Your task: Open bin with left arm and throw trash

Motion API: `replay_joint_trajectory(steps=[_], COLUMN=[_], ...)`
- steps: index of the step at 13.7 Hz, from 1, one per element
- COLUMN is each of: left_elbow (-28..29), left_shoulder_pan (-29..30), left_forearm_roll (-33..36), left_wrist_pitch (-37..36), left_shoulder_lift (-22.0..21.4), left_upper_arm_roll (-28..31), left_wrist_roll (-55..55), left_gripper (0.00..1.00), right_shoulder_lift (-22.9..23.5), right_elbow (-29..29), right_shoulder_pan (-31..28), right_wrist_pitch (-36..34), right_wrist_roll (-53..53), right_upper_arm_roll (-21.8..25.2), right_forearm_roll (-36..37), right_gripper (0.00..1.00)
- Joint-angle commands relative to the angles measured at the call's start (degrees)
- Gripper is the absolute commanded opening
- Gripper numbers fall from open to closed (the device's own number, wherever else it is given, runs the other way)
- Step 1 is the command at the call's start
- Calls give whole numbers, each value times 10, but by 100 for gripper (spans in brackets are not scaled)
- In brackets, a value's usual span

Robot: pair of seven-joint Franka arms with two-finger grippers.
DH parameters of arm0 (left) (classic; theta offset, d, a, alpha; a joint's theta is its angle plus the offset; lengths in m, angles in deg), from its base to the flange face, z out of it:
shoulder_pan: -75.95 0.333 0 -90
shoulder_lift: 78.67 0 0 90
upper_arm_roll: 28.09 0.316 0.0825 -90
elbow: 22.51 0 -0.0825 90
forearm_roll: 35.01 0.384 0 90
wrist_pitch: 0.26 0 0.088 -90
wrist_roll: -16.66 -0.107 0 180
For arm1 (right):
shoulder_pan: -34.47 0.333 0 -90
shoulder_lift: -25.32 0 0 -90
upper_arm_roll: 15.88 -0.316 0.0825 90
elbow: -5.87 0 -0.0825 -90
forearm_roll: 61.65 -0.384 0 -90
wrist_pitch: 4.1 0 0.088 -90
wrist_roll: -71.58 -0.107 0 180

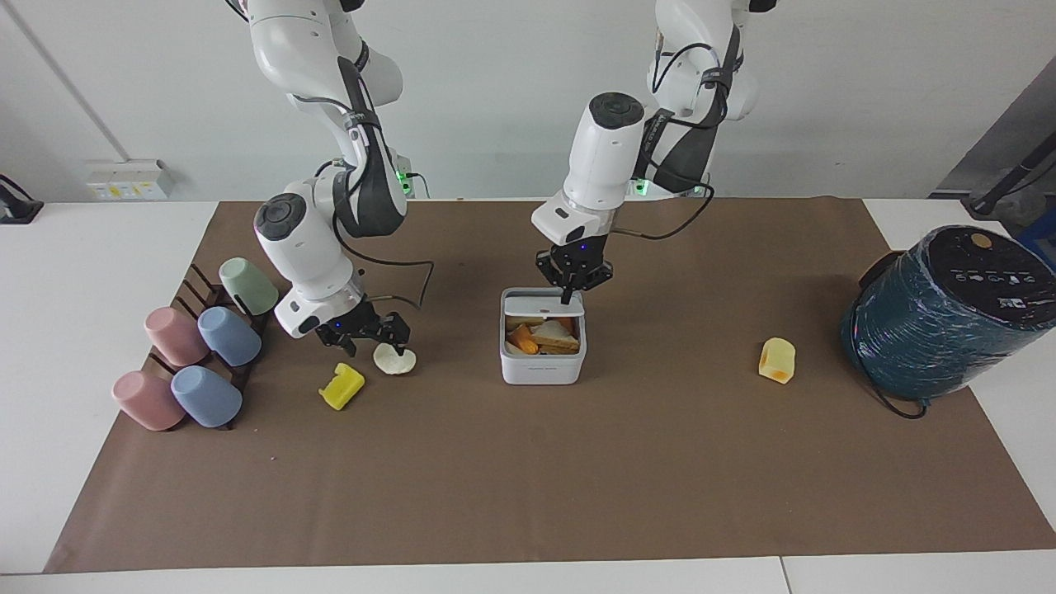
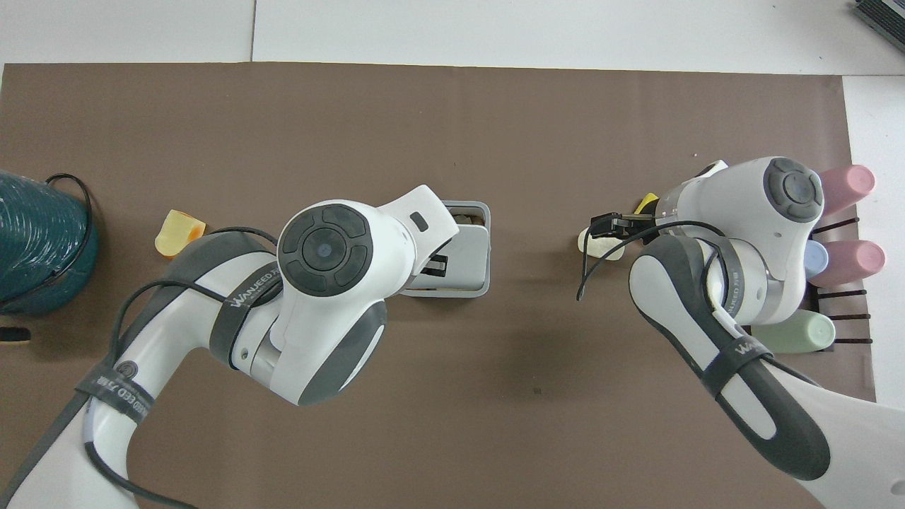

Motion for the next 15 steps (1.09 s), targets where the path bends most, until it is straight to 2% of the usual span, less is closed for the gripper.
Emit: replay_joint_trajectory(steps=[1, 3, 6, 7, 8, 9, 10, 11, 13, 15], left_elbow=[13, 16, 37, 52, 63, 72, 78, 78, 78, 78], left_shoulder_pan=[11, 30, 64, 78, 98, 120, 135, 156, 194, 236], left_forearm_roll=[3, 3, 3, 3, 3, 3, 3, 3, 3, 3], left_wrist_pitch=[-100, -155, -157, -149, -135, -122, -109, -103, -102, -111], left_shoulder_lift=[-35, -49, -57, -63, -67, -68, -69, -68, -68, -80], left_upper_arm_roll=[6, 6, 6, 6, 6, 6, 7, 8, 8, 7], left_wrist_roll=[2, -4, -12, -33, -59, -76, -90, -96, -126, -162], left_gripper=[0, 0, 0, 4, 18, 47, 82, 100, 100, 100], right_shoulder_lift=[1, -1, 2, 6, 8, 8, 9, 9, 9, 3], right_elbow=[18, 41, 69, 69, 69, 68, 67, 63, 41, -4], right_shoulder_pan=[0, 0, 6, 7, 8, 10, 12, 12, 29, 32], right_wrist_pitch=[11, 26, 66, 68, 69, 69, 70, 68, 54, -4], right_wrist_roll=[24, 33, 33, 34, 32, 26, 17, 14, -7, -49], right_upper_arm_roll=[2, 2, 2, 2, 2, 2, 2, 2, 2, 2], right_forearm_roll=[-21, -21, -21, -21, -21, -22, -35, -38, -38, -38], right_gripper=[100, 100, 100, 77, 21, 0, 0, 0, 0, 0])
